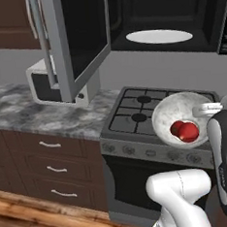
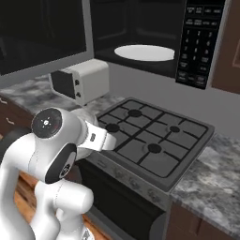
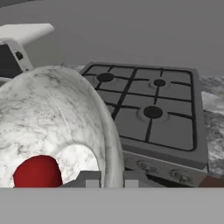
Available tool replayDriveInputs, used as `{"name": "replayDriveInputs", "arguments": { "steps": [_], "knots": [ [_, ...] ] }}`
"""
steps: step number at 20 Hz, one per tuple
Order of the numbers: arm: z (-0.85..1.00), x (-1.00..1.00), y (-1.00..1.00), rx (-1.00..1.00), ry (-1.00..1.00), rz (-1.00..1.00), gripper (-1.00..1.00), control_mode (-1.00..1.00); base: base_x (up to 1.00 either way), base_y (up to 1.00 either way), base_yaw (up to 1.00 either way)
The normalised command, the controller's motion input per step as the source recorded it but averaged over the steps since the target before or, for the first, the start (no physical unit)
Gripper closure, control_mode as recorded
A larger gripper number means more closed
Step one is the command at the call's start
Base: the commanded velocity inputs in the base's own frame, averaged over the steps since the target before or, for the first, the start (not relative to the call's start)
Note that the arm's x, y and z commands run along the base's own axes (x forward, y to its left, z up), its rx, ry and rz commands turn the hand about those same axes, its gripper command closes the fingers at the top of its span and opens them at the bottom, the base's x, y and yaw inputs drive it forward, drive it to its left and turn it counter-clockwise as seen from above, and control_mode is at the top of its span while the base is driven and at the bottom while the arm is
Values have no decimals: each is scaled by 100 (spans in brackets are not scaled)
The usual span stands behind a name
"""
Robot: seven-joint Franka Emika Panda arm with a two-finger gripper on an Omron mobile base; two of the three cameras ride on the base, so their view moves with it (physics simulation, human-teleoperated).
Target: Place the bowl containing the tomato and onion in the microwave. Close the microwave door and press the start button to microwave the meal.
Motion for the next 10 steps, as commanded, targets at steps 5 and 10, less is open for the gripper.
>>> {"name": "replayDriveInputs", "arguments": {
  "steps": [5, 10],
  "knots": [
    [0, 0, 0, 0, 0, 0, 100, 100, 16, -10, -8],
    [0, 0, 0, 0, 0, 0, 100, 100, 31, 0, -19]
  ]
}}
